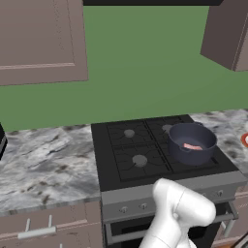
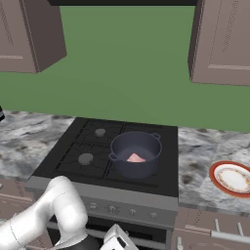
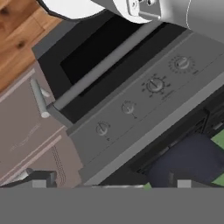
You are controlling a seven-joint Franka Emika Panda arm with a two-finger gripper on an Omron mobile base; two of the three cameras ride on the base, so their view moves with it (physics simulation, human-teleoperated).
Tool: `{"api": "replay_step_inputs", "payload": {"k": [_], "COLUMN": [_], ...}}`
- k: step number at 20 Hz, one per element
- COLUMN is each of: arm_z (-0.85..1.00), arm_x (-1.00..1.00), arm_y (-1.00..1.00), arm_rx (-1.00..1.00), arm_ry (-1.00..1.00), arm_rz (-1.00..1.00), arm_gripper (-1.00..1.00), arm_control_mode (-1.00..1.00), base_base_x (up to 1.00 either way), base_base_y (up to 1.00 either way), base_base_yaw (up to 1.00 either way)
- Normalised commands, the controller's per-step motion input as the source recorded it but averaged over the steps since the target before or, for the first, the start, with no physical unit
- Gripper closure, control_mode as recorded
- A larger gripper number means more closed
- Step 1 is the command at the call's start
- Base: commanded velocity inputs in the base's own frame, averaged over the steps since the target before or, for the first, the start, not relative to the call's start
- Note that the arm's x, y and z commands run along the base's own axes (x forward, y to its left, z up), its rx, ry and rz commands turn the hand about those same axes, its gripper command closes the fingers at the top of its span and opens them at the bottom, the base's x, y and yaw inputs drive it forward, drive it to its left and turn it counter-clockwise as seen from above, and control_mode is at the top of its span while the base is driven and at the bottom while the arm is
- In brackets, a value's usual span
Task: Retrieve the frozen meat and place it in the pot on a burner. Then turn the burner on.
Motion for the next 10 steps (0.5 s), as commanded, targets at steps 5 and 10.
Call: {"api": "replay_step_inputs", "payload": {"k": [5,10], "arm_z": [-0.60,-0.46], "arm_x": [-0.01,-0.05], "arm_y": [0.00,0.00], "arm_rx": [-0.21,-0.27], "arm_ry": [0.00,-0.10], "arm_rz": [0.04,0.04], "arm_gripper": [-1.00,-1.00], "arm_control_mode": [-1.00,-1.00], "base_base_x": [0.00,0.00], "base_base_y": [0.00,0.00], "base_base_yaw": [0.00,0.00]}}
